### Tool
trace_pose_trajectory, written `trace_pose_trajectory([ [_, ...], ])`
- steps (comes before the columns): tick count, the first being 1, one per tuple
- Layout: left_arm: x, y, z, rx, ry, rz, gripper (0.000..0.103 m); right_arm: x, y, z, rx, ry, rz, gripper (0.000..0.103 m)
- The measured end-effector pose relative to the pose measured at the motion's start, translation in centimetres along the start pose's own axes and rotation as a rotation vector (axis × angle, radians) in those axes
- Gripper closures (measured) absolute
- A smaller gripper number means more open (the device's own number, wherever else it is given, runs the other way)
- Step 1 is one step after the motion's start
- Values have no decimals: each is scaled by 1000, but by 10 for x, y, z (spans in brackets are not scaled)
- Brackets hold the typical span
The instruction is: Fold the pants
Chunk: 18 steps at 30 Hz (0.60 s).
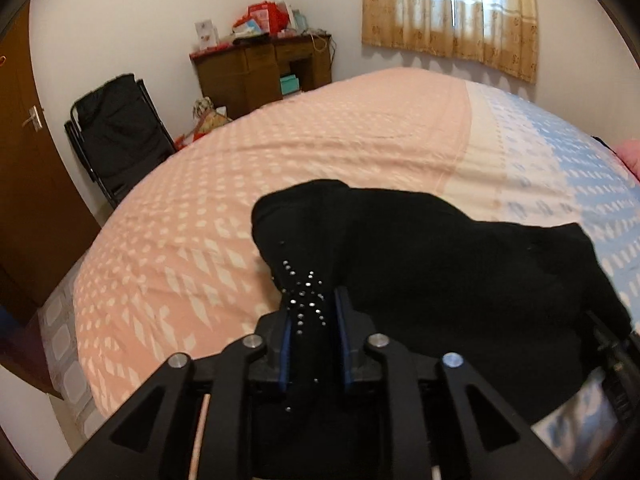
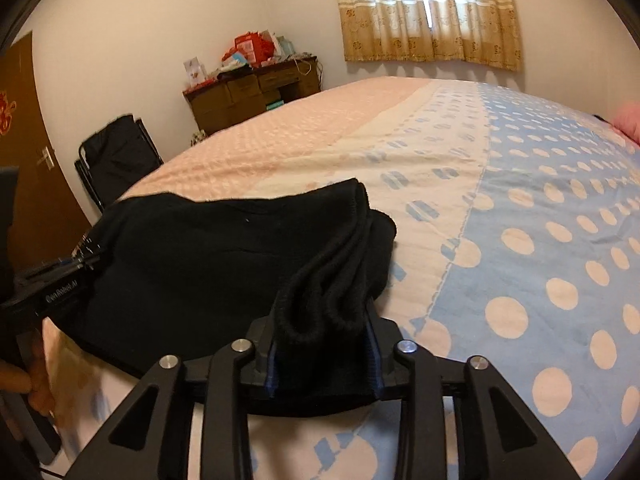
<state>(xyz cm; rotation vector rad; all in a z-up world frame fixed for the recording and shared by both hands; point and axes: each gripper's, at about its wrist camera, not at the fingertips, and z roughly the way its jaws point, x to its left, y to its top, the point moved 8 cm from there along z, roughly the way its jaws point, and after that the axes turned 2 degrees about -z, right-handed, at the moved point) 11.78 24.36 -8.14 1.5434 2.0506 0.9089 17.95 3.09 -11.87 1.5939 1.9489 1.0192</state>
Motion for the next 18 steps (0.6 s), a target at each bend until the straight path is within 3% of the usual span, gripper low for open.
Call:
trace_pose_trajectory([
  [6,7,2,-5,-23,42,36,59,-17,-2,-14,2,16,50,49],
  [8,15,1,-11,-33,63,44,43,-25,-3,-31,-17,8,100,48],
  [9,21,2,-15,-42,84,47,41,-30,-3,-40,-30,-6,128,48],
  [11,34,3,-21,-57,122,42,28,-31,0,-57,-73,-67,125,48],
  [16,48,1,-31,-57,136,-16,24,-8,19,-82,-177,-145,4,64],
  [18,46,1,-34,-57,130,-26,23,7,26,-89,-211,-152,-64,81],
])
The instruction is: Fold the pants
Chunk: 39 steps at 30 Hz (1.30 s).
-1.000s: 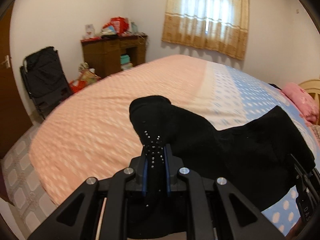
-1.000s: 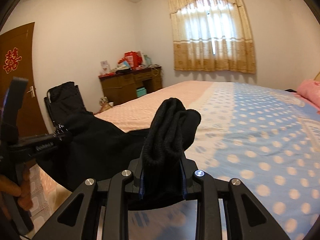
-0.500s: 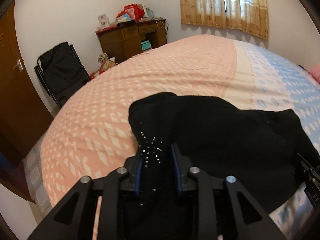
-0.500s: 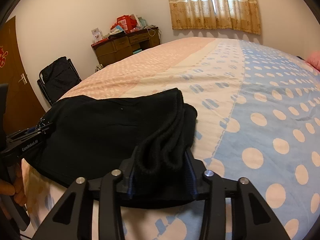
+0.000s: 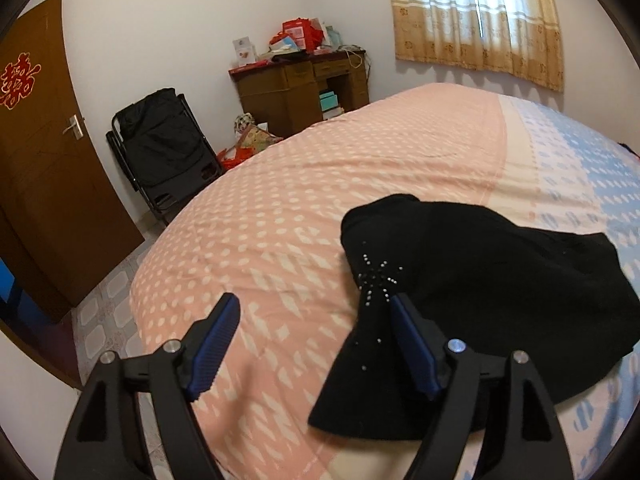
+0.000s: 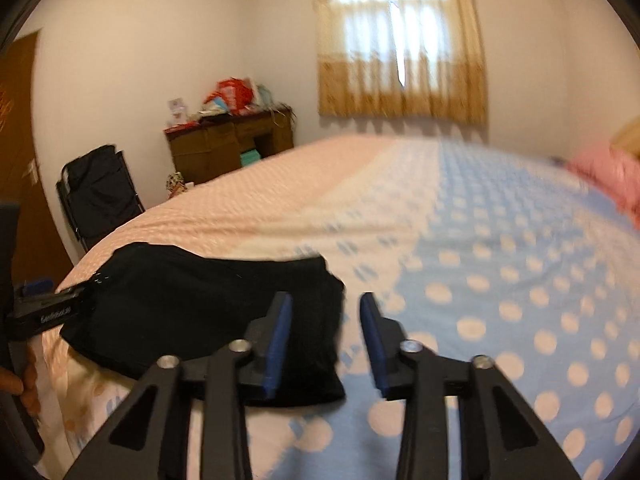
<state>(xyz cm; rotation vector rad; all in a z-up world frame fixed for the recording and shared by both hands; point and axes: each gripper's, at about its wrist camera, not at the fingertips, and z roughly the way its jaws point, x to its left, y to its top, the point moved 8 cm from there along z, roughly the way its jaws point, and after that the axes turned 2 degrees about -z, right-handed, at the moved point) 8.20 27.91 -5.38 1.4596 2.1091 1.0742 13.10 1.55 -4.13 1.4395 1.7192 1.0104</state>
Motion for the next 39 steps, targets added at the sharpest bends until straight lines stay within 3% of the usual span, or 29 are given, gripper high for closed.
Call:
trace_pose_trajectory([
  [4,-11,8,-13,-38,-45,-12,23,22,-4,12,37,57,-69,90],
  [6,-20,11,-18,-54,-71,-7,23,24,-18,29,108,63,-79,90],
  [8,-34,14,-20,-62,-99,10,23,16,-41,49,216,72,-37,90],
  [10,-50,15,-20,-58,-135,31,23,10,-47,53,219,98,-2,91],
  [12,-68,11,-14,-36,-196,51,23,8,-47,52,231,108,-2,91],
  [14,-80,-2,1,41,-228,67,23,7,-47,50,252,117,-15,91],
  [17,-72,-21,18,103,-222,60,22,3,-42,44,272,130,-1,91],
  [22,-45,-24,0,91,-256,39,22,1,0,34,144,131,14,91],
  [24,-32,-13,-9,63,-246,1,16,6,15,48,131,128,-2,91],
  [28,-16,24,-11,-8,-263,-89,10,15,13,100,196,138,5,91],
  [31,-25,45,8,-28,-246,-77,10,12,-11,137,284,122,22,91],
  [33,-34,47,31,1,-219,-54,10,11,-10,138,238,123,23,91],
  [39,-39,25,77,133,-190,-76,8,14,-9,139,229,95,-11,90],
])
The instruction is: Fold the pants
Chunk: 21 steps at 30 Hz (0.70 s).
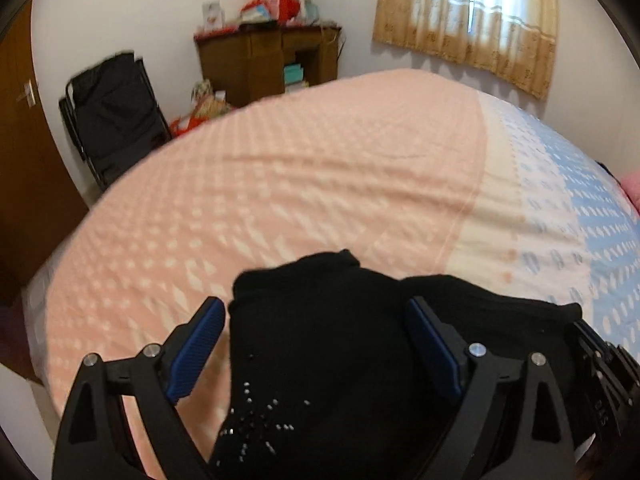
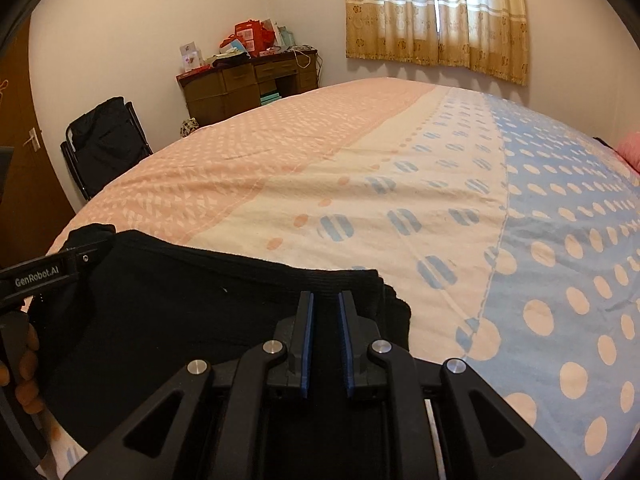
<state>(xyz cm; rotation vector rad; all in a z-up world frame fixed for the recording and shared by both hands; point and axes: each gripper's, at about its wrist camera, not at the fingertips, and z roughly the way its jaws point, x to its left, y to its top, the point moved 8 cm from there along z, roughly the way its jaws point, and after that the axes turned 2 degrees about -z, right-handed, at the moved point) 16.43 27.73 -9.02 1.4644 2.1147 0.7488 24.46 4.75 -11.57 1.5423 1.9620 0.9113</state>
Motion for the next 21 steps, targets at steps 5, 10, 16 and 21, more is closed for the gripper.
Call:
trace_pose_trajectory([
  [5,10,-8,-2,49,-26,-68,2,2,-1,-18,22,-31,28,85],
  [10,11,-14,-43,-32,19,1,3,8,-17,-61,14,17,145,42],
  [16,8,-40,-85,-73,19,53,3,11,-56,-115,29,9,222,42],
  [21,-3,-68,-115,-93,7,100,3,6,-82,-149,3,-54,225,42],
])
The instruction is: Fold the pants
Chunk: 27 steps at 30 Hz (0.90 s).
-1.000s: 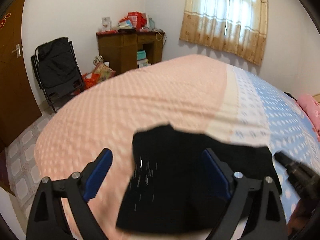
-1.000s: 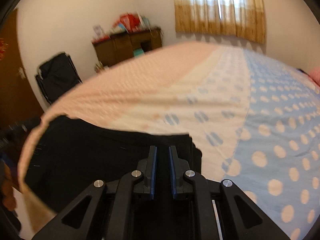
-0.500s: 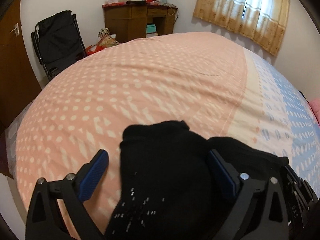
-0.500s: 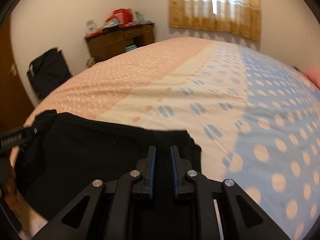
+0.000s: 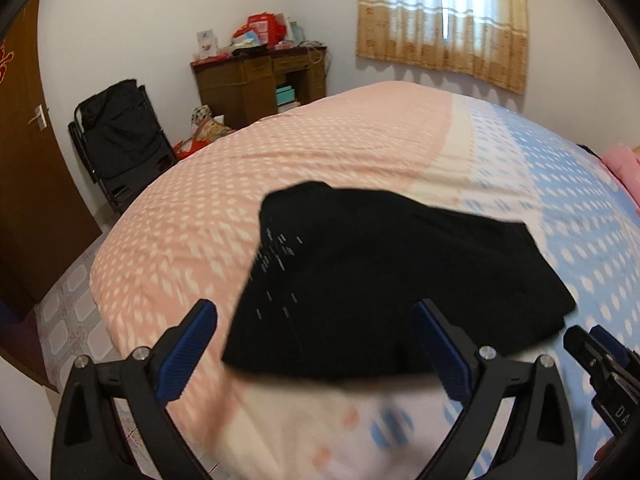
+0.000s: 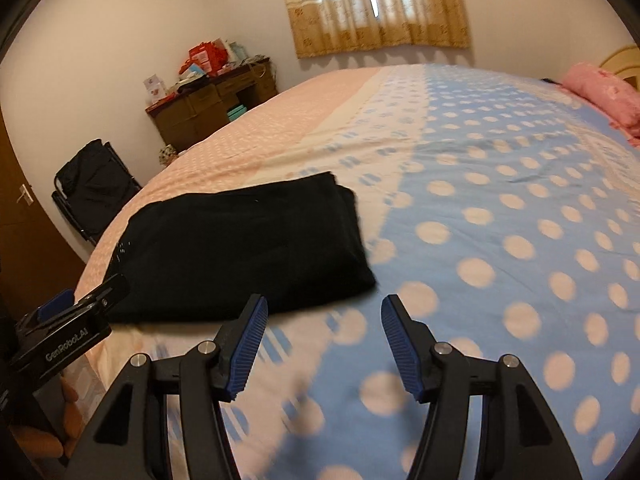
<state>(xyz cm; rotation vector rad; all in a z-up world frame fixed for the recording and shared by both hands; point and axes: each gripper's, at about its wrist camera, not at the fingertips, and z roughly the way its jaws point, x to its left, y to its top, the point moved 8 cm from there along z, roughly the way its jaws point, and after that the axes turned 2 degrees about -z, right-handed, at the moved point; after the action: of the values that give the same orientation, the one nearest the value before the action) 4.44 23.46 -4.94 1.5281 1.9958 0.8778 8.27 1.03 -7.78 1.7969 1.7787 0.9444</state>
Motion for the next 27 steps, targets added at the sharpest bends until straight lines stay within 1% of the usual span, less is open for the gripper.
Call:
trace_pose_trajectory([
  [2,-5,-8,-11,-10,-11,-1,3,-4,-6,-13,-21,-17,1,42],
  [6,-15,-24,-27,6,-52,7,2,-8,-13,-40,-70,-4,19,42],
  [8,-20,-29,-33,-2,-48,26,2,-10,-14,-51,-98,-5,25,42],
  [12,-25,-37,-45,-25,-9,76,2,-10,-13,-77,-163,-14,28,42],
  [16,-28,-38,-56,-49,-7,82,2,-9,-5,-98,-237,-24,21,42],
  [18,-28,-37,-62,-65,-2,86,0,-6,-2,-109,-271,-31,8,42],
  [23,-34,-33,-74,-107,0,101,0,2,2,-122,-326,-33,-36,41],
  [27,-36,-32,-78,-117,-21,92,0,4,0,-120,-323,-42,-57,41],
])
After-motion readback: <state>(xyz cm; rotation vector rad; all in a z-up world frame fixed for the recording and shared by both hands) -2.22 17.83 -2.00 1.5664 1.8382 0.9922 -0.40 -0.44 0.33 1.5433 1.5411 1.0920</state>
